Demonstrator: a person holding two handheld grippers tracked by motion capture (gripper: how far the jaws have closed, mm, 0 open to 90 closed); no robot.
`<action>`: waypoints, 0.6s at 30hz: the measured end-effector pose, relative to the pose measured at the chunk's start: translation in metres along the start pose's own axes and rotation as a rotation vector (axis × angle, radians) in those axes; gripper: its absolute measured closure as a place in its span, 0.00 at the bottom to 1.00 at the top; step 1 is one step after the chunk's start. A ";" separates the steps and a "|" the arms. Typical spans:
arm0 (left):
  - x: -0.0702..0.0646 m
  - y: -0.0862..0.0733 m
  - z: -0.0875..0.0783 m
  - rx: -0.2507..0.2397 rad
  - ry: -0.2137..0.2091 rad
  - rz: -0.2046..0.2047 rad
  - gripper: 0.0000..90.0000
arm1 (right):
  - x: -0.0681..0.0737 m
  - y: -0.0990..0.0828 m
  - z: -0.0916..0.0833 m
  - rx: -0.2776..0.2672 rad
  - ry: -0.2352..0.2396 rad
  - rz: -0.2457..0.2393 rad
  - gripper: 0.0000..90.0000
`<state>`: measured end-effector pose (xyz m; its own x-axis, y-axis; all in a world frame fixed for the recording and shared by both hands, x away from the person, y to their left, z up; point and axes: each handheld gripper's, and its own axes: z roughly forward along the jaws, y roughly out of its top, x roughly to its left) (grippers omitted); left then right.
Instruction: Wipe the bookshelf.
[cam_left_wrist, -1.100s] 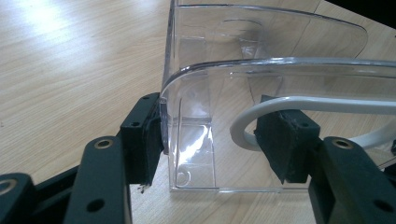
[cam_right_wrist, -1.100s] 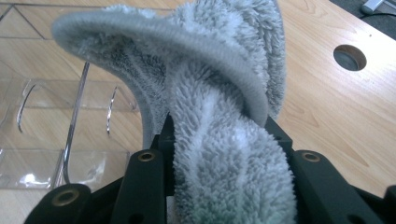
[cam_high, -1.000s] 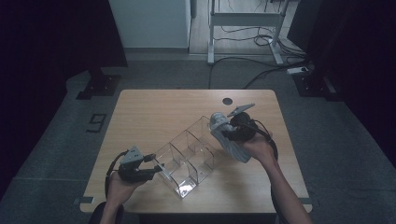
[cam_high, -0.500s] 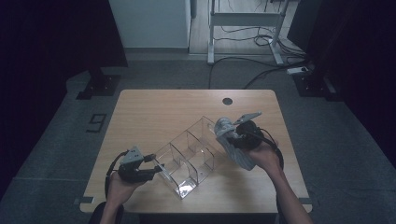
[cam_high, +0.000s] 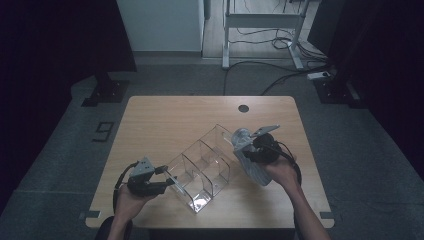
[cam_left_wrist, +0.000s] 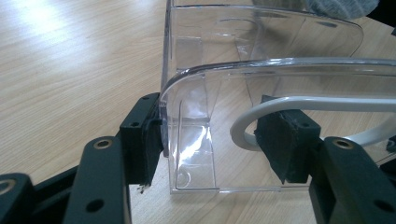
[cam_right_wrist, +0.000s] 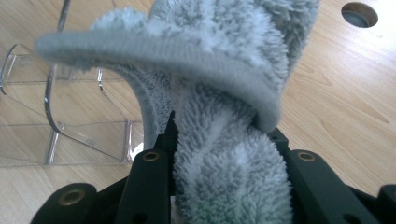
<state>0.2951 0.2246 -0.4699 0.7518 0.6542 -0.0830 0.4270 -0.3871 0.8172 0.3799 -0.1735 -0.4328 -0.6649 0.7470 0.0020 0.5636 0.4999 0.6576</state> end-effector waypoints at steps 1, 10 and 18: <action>0.000 0.000 0.000 0.000 -0.001 0.000 0.46 | 0.000 -0.001 0.002 0.003 0.000 0.000 0.71; -0.001 0.001 0.002 -0.001 -0.003 0.000 0.46 | -0.003 -0.006 0.014 0.016 -0.005 0.017 0.71; -0.002 0.001 0.003 -0.003 0.001 -0.002 0.46 | -0.005 -0.011 0.024 0.022 -0.004 0.036 0.71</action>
<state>0.2957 0.2211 -0.4709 0.7500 0.6561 -0.0841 0.4274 -0.3836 0.8187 0.3892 -0.1719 -0.4583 -0.6416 0.7667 0.0222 0.5978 0.4817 0.6408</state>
